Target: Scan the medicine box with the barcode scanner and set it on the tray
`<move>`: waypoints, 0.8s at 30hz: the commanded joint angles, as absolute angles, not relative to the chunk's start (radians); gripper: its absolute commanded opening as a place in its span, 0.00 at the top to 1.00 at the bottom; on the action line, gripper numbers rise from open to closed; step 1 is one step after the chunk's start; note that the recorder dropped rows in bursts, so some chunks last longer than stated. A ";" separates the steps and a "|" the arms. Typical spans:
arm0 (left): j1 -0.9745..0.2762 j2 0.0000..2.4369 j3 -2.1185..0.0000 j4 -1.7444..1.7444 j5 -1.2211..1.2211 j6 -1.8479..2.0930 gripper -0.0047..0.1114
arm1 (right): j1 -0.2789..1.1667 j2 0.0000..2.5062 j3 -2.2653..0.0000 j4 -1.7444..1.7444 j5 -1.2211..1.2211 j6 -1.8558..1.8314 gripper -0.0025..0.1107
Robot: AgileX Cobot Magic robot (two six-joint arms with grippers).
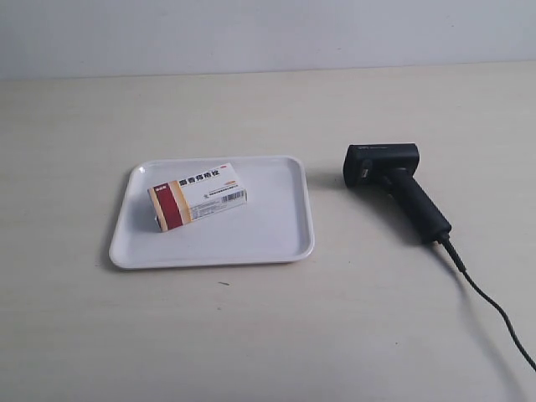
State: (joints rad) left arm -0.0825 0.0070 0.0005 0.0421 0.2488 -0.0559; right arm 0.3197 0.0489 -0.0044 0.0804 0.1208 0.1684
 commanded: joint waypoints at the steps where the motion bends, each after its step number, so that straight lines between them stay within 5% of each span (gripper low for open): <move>1: -0.079 0.000 0.000 0.034 0.252 -0.057 0.95 | 0.154 0.000 0.000 0.076 0.126 0.160 0.98; 24: -0.079 0.000 0.000 0.034 0.252 -0.057 0.95 | 0.093 0.000 0.000 0.024 0.128 0.158 0.98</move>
